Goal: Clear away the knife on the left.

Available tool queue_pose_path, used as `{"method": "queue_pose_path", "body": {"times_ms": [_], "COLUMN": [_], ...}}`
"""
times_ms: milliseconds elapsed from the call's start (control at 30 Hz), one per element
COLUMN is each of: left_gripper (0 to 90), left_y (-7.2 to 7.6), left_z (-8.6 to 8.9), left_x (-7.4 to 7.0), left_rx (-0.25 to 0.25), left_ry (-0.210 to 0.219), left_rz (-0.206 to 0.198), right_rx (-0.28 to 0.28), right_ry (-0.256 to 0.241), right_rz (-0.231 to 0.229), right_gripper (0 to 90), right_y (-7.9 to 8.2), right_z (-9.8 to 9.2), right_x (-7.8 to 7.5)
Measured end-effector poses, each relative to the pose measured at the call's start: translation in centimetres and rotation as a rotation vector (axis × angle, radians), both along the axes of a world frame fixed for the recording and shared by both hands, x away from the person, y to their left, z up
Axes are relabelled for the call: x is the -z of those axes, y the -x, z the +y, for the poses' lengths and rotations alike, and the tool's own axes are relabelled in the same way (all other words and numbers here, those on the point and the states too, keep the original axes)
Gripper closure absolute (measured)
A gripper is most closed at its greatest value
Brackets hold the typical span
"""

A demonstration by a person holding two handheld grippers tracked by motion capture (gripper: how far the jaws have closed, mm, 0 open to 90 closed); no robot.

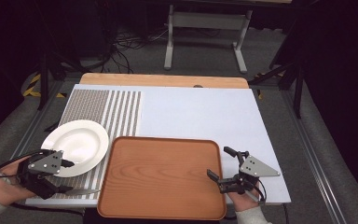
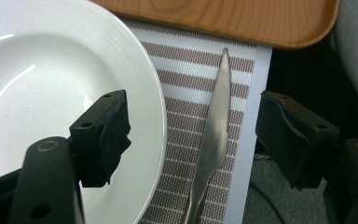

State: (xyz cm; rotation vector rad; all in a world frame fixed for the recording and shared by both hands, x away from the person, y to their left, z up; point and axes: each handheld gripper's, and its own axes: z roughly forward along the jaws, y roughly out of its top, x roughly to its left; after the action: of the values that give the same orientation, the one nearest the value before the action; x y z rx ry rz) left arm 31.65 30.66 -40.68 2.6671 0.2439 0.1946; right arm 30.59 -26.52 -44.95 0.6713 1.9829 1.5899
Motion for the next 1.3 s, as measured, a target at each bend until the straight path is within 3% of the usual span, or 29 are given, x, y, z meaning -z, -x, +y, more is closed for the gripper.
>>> {"method": "queue_pose_path", "body": {"times_ms": [200,433,767,1067,1300], "left_gripper": [32.3,39.8,44.9,51.3,61.6], "left_y": [-0.1,-0.1,-0.3,-0.5,-0.7], "left_z": [0.4,0.9,1.5,1.7,1.7], "left_x": [0.6,1.5,2.3,3.0,3.5], "left_rx": [0.027,0.053,0.046,0.065,0.085], "left_ry": [-0.051,-0.144,-0.199,-0.288,-0.366], "left_rz": [0.031,0.061,0.126,0.127,0.125], "right_rx": [-0.002,-0.003,-0.005,-0.010,-0.013], "right_ry": [0.006,0.008,0.006,0.006,0.003], "right_rz": [0.002,0.002,-0.006,-0.006,-0.011], "right_gripper": [1.4,1.4,1.4,1.4,1.4], "right_y": [0.0,0.0,0.1,0.2,0.2], "right_z": [0.1,0.2,0.2,0.2,0.2], "right_x": [0.1,0.1,0.0,0.0,0.0]}}
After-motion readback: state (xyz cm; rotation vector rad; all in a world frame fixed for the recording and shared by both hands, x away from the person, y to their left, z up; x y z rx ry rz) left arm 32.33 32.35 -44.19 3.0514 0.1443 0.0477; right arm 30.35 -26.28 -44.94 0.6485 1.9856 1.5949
